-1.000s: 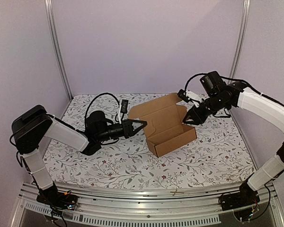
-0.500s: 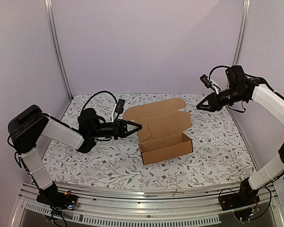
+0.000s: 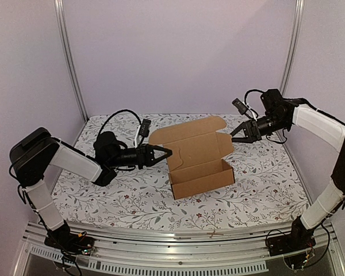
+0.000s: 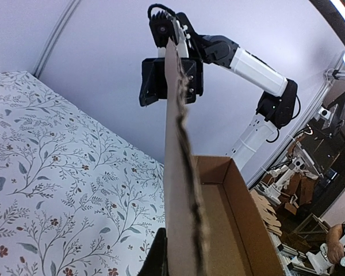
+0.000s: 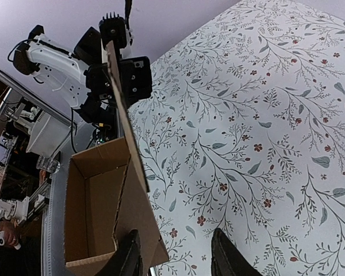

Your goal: Fold the paper box

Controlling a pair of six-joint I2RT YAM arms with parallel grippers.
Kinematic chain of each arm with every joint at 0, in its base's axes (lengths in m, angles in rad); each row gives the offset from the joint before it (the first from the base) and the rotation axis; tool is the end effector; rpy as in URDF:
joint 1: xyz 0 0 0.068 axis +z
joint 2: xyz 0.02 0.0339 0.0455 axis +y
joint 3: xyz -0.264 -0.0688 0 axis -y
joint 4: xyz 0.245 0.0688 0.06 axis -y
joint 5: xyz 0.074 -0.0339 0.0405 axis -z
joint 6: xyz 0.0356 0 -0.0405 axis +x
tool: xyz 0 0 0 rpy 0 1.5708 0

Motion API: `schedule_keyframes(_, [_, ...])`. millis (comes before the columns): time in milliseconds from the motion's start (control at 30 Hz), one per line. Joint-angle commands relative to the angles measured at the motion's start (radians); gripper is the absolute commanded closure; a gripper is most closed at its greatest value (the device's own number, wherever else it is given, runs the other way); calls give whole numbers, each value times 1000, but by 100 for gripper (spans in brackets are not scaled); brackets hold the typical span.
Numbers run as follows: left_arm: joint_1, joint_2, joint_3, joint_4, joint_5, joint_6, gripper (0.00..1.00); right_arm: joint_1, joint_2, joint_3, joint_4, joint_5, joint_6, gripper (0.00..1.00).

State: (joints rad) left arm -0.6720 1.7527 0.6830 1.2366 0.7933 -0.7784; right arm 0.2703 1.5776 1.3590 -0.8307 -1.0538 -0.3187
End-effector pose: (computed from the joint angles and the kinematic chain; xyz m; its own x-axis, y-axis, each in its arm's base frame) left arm 0.2469 -0.2288 0.2035 -0.6002 -0.1519 -0.7853 0.7938 0.0068 -0.6081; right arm 0.2997 0.1152 0.3035 -0.6214 -0.3329 -0.7093 -0.7835 0.2700 0.5597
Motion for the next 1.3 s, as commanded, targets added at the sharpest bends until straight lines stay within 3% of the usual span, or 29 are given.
schedule_keyframes(0, [11,1,-5,15,-22,10,100,34,-5,-20,-55,-67,-62,61])
schedule_keyframes(467, [7,13,6,46,-7,-20,100,93,-3,-46,-77,-146,-82,48])
schedule_keyframes(767, [-4,94,36,283,73,-180,100,148,43,-40,-22,-167,-19,49])
schedule_keyframes(933, [-8,91,43,288,69,-181,100,165,46,-46,30,-164,35,55])
schedule_keyframes(1267, [-5,85,35,276,41,-171,100,163,31,-106,201,-95,195,91])
